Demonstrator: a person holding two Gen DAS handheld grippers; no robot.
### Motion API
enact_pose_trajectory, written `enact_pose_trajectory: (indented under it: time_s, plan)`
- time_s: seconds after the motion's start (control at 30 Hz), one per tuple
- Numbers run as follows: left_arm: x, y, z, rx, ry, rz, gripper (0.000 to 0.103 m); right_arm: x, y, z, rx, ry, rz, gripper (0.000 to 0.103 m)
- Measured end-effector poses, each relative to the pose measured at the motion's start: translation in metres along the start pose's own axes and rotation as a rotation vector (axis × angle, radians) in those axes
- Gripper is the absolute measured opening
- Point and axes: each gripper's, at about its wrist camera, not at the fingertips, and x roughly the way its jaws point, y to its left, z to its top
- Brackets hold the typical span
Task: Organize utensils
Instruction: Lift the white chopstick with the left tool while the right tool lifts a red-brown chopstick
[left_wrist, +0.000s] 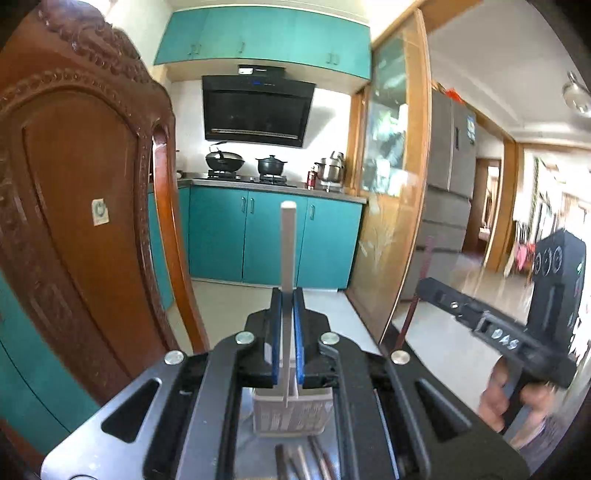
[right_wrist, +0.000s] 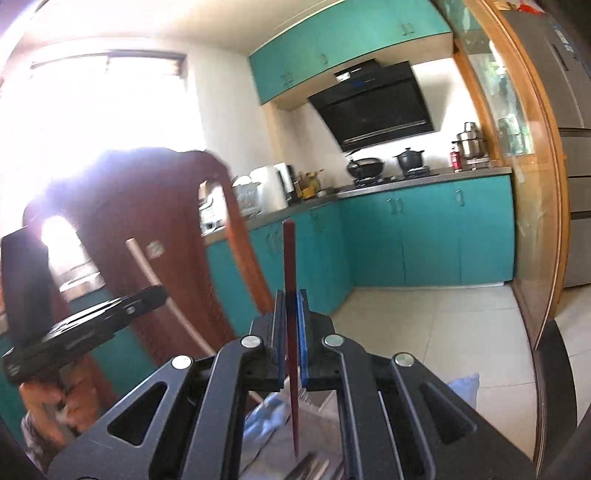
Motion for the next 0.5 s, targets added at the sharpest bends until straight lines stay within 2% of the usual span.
enact_pose_trajectory:
  time_s: [0.23, 0.4, 0.5]
  plan:
    - [0.047, 0.021, -0.005, -0.097, 0.007, 0.030, 0.007, 0.023, -0.029, -0.013, 0.121, -0.011, -0.025, 0.007]
    - [0.085, 0.030, -0.020, -0.108, 0.042, 0.075, 0.007, 0.021, -0.037, -0.017, 0.136, -0.096, -0.087, 0.007]
    - [0.105, 0.031, -0.034, -0.090, 0.080, 0.092, 0.007, 0.035, -0.036, -0.027, 0.086, -0.043, -0.131, 0.007]
